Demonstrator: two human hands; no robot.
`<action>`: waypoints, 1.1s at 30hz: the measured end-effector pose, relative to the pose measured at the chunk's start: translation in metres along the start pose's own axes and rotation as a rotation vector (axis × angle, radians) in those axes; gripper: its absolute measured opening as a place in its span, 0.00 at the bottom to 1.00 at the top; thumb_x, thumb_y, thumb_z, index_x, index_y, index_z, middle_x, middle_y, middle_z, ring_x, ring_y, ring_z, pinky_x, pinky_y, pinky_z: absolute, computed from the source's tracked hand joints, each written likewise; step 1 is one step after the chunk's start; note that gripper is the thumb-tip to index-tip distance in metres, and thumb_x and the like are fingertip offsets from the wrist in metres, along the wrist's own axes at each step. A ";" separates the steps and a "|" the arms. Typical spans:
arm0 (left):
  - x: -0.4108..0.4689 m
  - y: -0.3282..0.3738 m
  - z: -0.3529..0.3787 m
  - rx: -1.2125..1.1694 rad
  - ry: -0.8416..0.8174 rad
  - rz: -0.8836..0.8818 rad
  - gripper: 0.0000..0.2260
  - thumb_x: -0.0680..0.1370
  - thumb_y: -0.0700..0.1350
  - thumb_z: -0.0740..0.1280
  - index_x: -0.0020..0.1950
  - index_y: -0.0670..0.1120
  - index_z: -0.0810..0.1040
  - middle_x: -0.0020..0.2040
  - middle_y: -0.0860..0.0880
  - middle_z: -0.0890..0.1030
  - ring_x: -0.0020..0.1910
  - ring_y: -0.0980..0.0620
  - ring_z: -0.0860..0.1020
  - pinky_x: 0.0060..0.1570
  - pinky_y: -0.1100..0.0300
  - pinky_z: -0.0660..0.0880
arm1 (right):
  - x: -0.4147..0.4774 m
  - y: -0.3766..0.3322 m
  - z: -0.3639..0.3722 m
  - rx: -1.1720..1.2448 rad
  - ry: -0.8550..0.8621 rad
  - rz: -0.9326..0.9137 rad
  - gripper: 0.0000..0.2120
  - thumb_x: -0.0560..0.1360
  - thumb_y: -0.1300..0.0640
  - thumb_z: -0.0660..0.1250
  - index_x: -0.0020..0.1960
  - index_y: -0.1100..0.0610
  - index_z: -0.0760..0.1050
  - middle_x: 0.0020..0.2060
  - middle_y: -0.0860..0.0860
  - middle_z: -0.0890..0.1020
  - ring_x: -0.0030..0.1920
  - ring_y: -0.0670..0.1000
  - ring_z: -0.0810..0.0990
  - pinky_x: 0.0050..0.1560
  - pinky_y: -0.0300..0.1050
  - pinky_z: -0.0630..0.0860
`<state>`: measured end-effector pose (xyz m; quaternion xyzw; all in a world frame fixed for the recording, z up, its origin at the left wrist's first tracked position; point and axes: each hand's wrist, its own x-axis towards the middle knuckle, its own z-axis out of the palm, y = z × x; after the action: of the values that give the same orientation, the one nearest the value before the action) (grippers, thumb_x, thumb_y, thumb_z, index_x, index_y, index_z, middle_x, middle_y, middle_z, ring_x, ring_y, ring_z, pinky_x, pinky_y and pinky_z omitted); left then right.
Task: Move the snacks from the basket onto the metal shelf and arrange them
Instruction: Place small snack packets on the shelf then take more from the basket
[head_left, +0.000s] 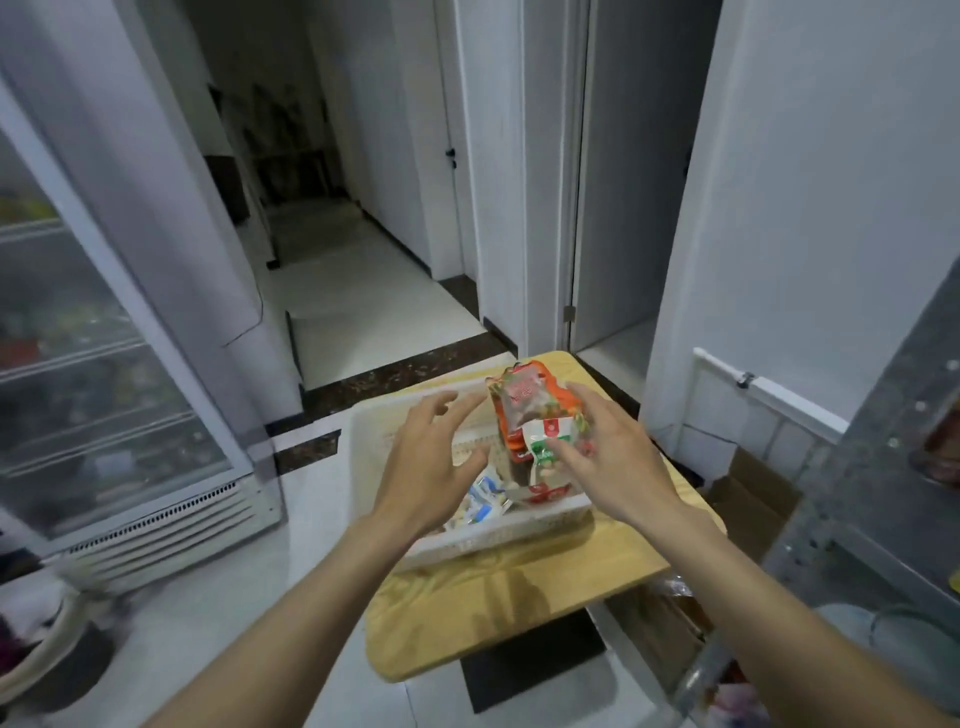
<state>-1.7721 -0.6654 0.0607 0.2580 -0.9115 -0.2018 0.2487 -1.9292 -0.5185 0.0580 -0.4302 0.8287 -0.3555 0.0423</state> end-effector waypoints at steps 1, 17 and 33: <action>0.013 -0.005 0.009 -0.021 -0.025 -0.001 0.24 0.77 0.49 0.69 0.73 0.55 0.69 0.69 0.50 0.70 0.69 0.53 0.66 0.67 0.59 0.64 | 0.013 0.011 0.006 0.030 0.001 0.045 0.31 0.77 0.45 0.67 0.76 0.44 0.58 0.68 0.47 0.72 0.66 0.51 0.72 0.62 0.49 0.73; 0.161 -0.063 0.169 -0.648 -0.201 -0.473 0.24 0.71 0.46 0.77 0.66 0.53 0.77 0.69 0.51 0.73 0.67 0.51 0.70 0.67 0.48 0.71 | 0.099 0.163 0.070 0.442 -0.198 0.525 0.47 0.66 0.56 0.80 0.78 0.47 0.59 0.76 0.48 0.61 0.75 0.54 0.60 0.68 0.53 0.67; 0.196 -0.090 0.181 -0.715 -0.202 -0.385 0.29 0.62 0.30 0.78 0.57 0.55 0.79 0.64 0.52 0.75 0.64 0.53 0.72 0.65 0.52 0.73 | 0.127 0.146 0.078 0.627 0.027 0.365 0.27 0.68 0.61 0.78 0.61 0.52 0.70 0.58 0.49 0.75 0.54 0.52 0.80 0.43 0.47 0.83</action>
<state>-1.9851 -0.8042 -0.0593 0.3001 -0.7389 -0.5727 0.1896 -2.0786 -0.6010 -0.0617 -0.2365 0.7430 -0.5846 0.2242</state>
